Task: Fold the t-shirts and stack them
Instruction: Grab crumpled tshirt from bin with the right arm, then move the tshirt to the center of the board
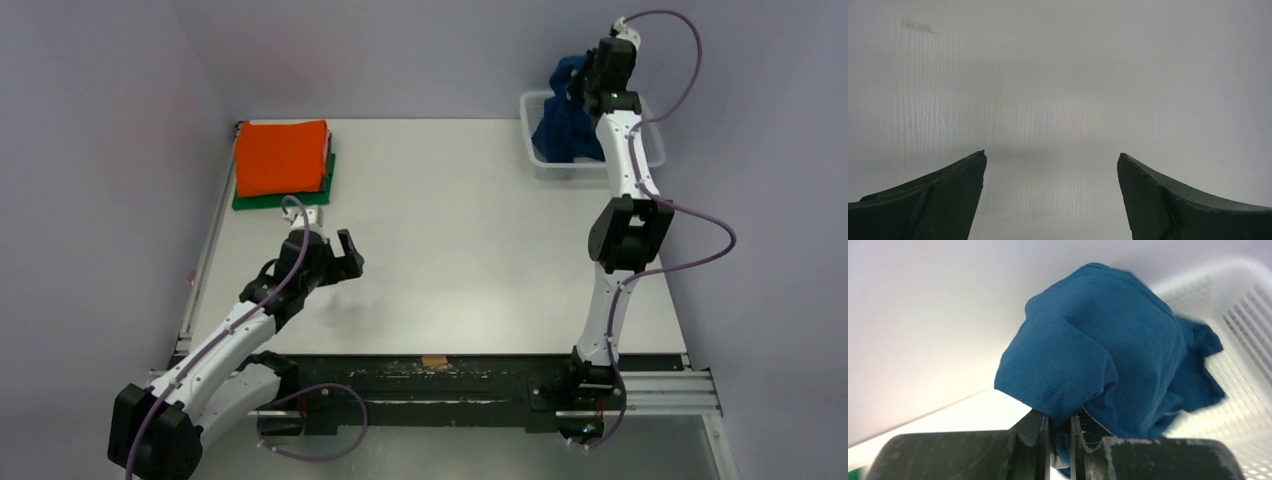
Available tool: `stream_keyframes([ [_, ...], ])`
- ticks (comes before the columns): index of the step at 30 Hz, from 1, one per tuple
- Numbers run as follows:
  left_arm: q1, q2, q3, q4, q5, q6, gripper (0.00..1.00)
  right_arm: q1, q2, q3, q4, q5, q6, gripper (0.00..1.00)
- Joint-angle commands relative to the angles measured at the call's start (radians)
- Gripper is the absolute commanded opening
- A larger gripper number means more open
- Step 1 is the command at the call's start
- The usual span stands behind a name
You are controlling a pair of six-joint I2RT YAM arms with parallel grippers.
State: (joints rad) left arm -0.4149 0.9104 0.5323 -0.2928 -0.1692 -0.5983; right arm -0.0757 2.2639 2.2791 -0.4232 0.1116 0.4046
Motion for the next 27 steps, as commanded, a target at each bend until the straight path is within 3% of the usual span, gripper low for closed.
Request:
stream_keyframes([
  [1,-0.001,-0.096,0.000,0.041,0.067,-0.038,1.00,0.133,-0.272,0.074,0.122,-0.151,0.002,0.00],
  [7,-0.001,-0.245,-0.038,-0.019,0.091,-0.073,1.00,0.344,-0.476,-0.006,0.137,-0.383,-0.011,0.00],
  [12,-0.001,-0.389,-0.053,-0.138,0.080,-0.118,1.00,0.457,-0.593,-0.094,0.192,-0.480,0.008,0.00],
  [15,0.000,-0.467,-0.058,-0.218,0.067,-0.152,1.00,0.468,-0.664,-0.260,0.266,-0.494,0.050,0.00],
  [20,-0.001,-0.555,-0.054,-0.365,0.033,-0.204,1.00,0.463,-0.807,-0.705,0.314,-0.337,0.033,0.00],
  [23,-0.001,-0.581,-0.056,-0.425,0.042,-0.222,1.00,0.456,-0.868,-1.014,0.310,-0.087,0.031,0.14],
  [25,-0.001,-0.586,-0.061,-0.458,0.045,-0.231,1.00,0.435,-0.890,-1.177,0.321,0.113,0.085,0.38],
  [26,-0.001,-0.585,-0.064,-0.475,0.044,-0.235,1.00,0.405,-0.895,-1.227,0.304,0.170,0.110,0.56],
  [27,-0.001,-0.583,-0.069,-0.486,0.042,-0.238,1.00,0.382,-0.901,-1.255,0.270,0.211,0.139,0.61],
])
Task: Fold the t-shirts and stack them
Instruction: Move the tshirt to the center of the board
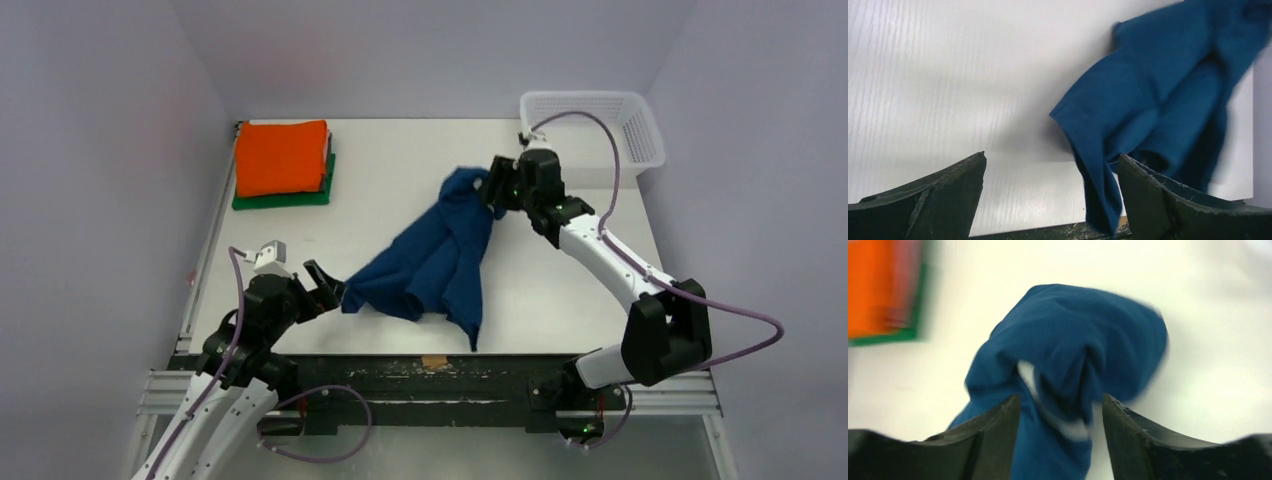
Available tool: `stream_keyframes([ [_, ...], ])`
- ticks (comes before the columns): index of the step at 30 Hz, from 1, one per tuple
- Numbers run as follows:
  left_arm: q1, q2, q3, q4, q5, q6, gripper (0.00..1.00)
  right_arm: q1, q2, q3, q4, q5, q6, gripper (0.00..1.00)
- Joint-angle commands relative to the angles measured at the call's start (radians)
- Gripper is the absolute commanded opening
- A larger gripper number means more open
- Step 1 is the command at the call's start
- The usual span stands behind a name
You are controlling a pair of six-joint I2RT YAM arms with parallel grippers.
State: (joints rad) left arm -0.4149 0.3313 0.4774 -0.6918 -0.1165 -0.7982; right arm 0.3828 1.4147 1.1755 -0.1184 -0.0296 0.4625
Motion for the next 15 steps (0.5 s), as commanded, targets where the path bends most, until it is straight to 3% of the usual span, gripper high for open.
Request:
stream_keyframes([
  [1,-0.001,0.000,-0.018,-0.093,-0.013,-0.044,1.00,-0.093,-0.058,-0.164,-0.070,0.376,0.096,0.63],
  [8,-0.001,0.103,-0.055,-0.017,0.066,-0.042,1.00,-0.072,-0.220,-0.291,-0.209,0.411,0.109,0.73],
  [12,-0.002,0.208,-0.109,0.120,0.253,-0.024,0.96,-0.045,-0.351,-0.438,-0.260,0.297,0.181,0.75],
  [15,-0.012,0.279,-0.151,0.190,0.304,-0.026,0.90,-0.025,-0.454,-0.555,-0.268,0.221,0.228,0.76],
])
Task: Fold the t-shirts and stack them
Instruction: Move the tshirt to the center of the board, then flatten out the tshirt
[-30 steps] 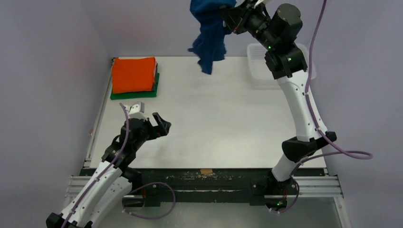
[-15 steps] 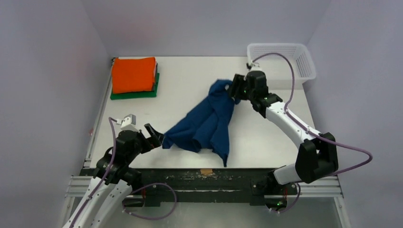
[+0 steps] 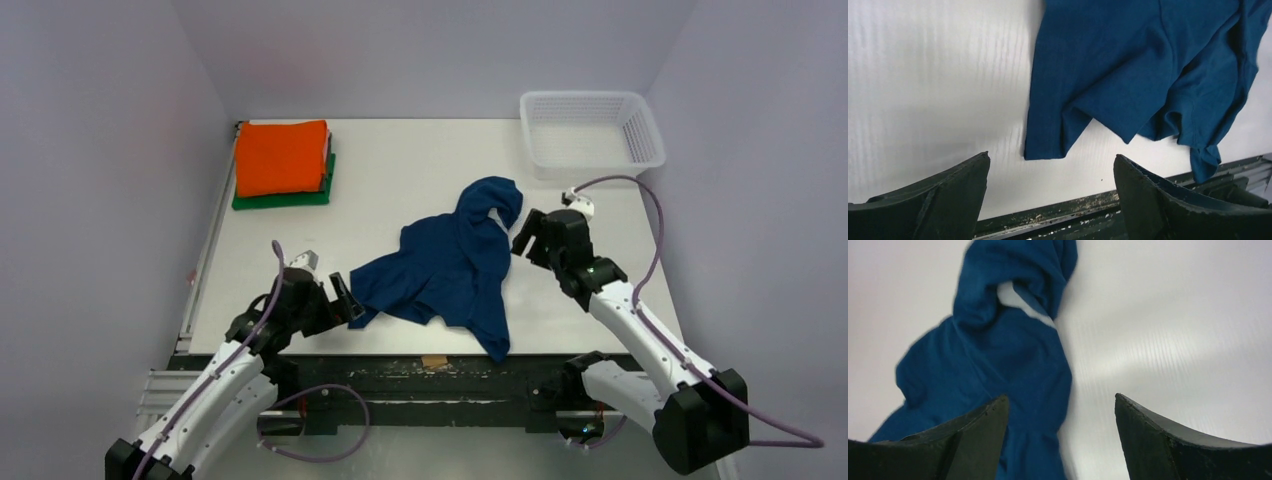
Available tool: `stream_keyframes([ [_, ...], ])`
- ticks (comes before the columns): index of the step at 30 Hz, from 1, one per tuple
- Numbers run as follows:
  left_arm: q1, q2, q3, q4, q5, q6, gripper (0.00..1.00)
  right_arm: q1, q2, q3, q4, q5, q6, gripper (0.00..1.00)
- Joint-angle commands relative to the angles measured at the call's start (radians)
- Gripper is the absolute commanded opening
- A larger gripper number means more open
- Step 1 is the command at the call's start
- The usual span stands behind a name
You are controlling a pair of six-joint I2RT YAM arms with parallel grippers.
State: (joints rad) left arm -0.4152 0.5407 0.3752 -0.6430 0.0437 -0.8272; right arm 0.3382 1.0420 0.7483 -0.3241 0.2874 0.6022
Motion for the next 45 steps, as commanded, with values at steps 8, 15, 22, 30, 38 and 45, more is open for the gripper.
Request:
stream_keyframes([
  [8,-0.063,0.275,-0.072,0.254,0.104,-0.027,0.75,0.151,-0.259,-0.295,-0.110,-0.282,0.113,0.72],
  [15,-0.134,0.500,-0.022,0.417,0.052,-0.034,0.61,0.326,-0.245,-0.279,-0.210,-0.289,0.114,0.70],
  [22,-0.188,0.709,0.096,0.479,-0.038,-0.005,0.00,0.470,-0.128,-0.263,-0.264,-0.191,0.175,0.68],
  [30,-0.192,0.546,0.042,0.398,-0.155,-0.001,0.00,0.575,-0.001,-0.122,-0.292,-0.014,0.197,0.65],
  [38,-0.192,0.438,-0.015,0.382,-0.143,-0.017,0.00,0.708,0.126,-0.011,-0.273,0.131,0.286,0.64],
  [45,-0.191,0.420,-0.022,0.377,-0.136,-0.013,0.00,0.713,0.282,0.015,-0.261,0.203,0.391,0.48],
])
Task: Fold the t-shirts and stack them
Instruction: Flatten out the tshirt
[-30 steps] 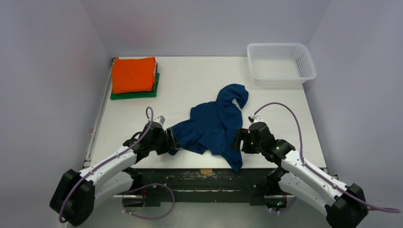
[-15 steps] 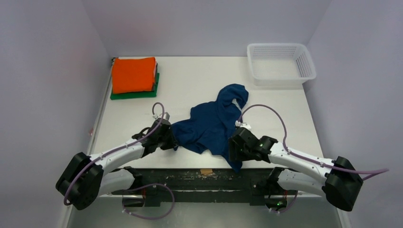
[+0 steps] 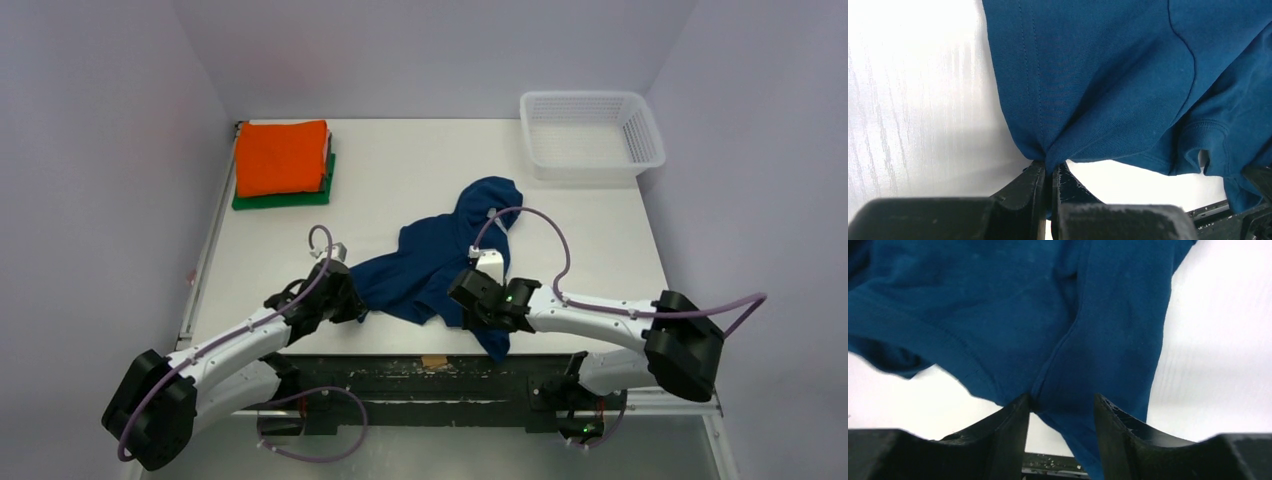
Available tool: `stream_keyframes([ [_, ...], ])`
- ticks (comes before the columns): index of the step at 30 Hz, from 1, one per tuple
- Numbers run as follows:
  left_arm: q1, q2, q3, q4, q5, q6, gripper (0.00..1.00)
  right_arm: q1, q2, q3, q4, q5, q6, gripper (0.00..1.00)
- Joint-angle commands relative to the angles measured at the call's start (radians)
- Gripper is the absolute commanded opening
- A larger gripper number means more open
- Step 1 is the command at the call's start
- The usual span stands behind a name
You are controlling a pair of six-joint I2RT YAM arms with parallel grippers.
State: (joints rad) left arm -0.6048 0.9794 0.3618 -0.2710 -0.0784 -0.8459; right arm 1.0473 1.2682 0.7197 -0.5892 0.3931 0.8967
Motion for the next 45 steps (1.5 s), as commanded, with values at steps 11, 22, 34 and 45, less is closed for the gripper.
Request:
stream_keyframes([
  [11,-0.003,-0.062,-0.001,-0.052,-0.084,-0.005,0.00,0.003,-0.029,0.011,-0.104,0.148,0.183,0.17],
  [22,-0.001,-0.139,0.052,-0.169,-0.203,-0.013,0.00,-0.108,-0.232,-0.082,-0.126,0.198,0.122,0.00],
  [34,0.000,-0.286,0.538,-0.374,-0.430,0.138,0.00,-0.300,-0.540,0.245,-0.027,0.433,-0.194,0.00],
  [45,0.000,-0.354,1.085,-0.434,-0.477,0.417,0.00,-0.300,-0.587,0.653,0.057,0.333,-0.554,0.00],
])
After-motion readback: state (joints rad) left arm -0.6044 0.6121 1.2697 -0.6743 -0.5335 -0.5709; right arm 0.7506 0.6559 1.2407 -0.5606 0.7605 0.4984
